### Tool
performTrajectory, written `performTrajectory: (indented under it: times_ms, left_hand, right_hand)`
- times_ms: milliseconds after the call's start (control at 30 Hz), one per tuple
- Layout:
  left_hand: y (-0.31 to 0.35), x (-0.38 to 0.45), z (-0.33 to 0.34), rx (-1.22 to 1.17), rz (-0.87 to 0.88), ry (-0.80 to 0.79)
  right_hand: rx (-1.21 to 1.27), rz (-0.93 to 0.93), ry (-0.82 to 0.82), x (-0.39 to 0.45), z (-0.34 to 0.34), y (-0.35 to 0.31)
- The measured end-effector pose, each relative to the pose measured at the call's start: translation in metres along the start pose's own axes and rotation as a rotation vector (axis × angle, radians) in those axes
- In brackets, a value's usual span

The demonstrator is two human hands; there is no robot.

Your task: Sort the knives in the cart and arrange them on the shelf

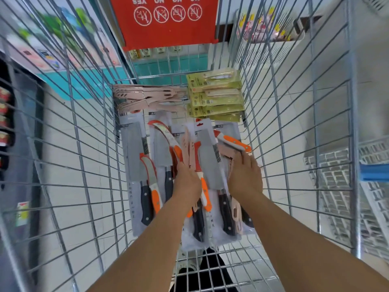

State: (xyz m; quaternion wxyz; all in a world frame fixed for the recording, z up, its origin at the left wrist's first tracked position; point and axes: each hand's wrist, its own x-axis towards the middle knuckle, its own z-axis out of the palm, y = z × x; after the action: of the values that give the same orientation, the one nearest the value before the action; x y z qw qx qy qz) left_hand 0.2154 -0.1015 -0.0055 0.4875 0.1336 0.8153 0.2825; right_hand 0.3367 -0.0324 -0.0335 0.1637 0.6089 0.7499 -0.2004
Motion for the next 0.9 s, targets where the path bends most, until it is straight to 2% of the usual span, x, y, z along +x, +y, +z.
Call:
performTrajectory:
  times_ms: [100, 300, 567, 767, 900]
  left_hand:
    - [-0.01, 0.0, -0.005, 0.001, -0.033, -0.019]
    - [-0.017, -0.006, -0.016, 0.034, 0.018, -0.008]
    - [-0.022, -0.011, -0.023, -0.035, 0.046, -0.041]
    - [-0.033, -0.013, -0.023, 0.011, 0.013, -0.067]
    - [-0.038, -0.011, -0.025, -0.066, 0.004, -0.07]
  right_hand:
    - [-0.17, -0.041, 0.091, 0.002, -0.002, -0.004]
    - [-0.366, -0.107, 0.09, 0.013, -0.019, -0.002]
    - [-0.399, -0.082, 0.036, 0.023, -0.043, -0.02]
    - [-0.196, -0.008, -0.031, 0.007, -0.036, -0.024]
    - [-0.285, -0.045, 0.007, 0.002, -0.02, -0.012]
